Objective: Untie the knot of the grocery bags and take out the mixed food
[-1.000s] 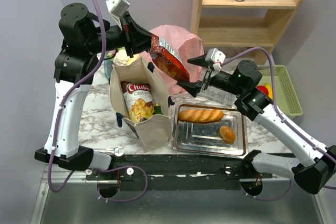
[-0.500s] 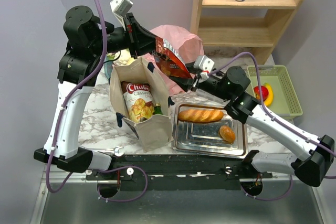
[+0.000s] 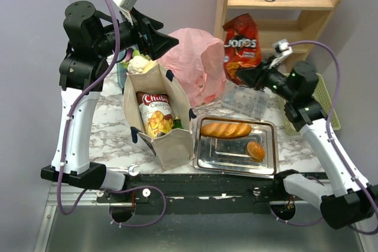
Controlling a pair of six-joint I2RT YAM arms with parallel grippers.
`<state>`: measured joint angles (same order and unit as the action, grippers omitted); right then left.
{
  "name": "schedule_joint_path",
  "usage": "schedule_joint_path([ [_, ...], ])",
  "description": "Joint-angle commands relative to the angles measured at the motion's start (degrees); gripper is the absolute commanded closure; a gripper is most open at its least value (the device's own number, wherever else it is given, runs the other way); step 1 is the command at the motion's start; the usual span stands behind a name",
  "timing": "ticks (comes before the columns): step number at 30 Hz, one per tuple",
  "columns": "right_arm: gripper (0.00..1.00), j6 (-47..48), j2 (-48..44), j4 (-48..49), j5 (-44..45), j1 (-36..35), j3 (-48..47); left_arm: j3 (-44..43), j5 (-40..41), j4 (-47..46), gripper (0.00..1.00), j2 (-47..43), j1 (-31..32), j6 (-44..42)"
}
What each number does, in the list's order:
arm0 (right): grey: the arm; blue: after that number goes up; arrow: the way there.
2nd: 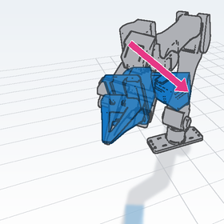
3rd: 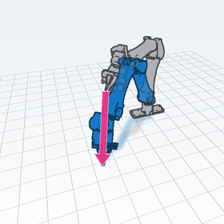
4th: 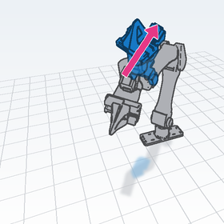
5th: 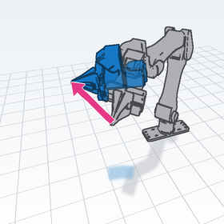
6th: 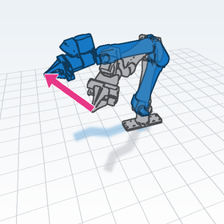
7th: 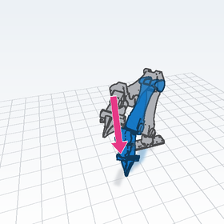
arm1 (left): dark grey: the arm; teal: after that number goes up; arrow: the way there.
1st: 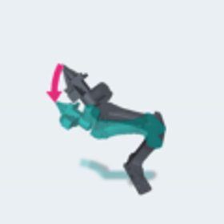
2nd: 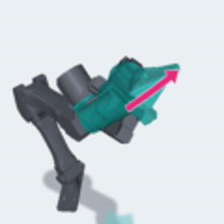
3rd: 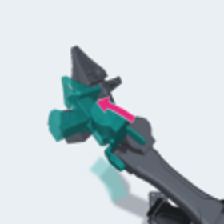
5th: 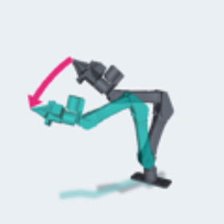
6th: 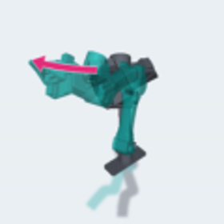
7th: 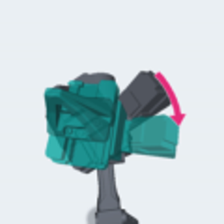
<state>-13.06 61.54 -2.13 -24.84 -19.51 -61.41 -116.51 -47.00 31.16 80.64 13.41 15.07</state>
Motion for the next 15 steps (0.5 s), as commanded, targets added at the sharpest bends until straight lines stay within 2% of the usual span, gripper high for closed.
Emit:
schedule_joint_path([
  [1,0.91,-16.31,-4.38,-6.85,-8.9,10.05,2.25,1.86,2.06,1.27,0.12,-0.93,-0.31,-4.7],
  [6,0.94,-27.13,1.11,-6.48,-13.82,18.79,0.42,4.72,0.78,0.32,0.12,-2.24,-0.27,-4.61],
  [10,0.96,-31.26,10.56,-2.53,-18.41,19.14,-6.11,6.51,0.79,0.15,0.12,-3.29,-0.27,-5.16],
  [15,0.98,-39.23,18.01,8.26,-17.4,20.74,-8.48,9.69,1.04,-0.87,0.12,-5.41,-0.31,-5.4],
])
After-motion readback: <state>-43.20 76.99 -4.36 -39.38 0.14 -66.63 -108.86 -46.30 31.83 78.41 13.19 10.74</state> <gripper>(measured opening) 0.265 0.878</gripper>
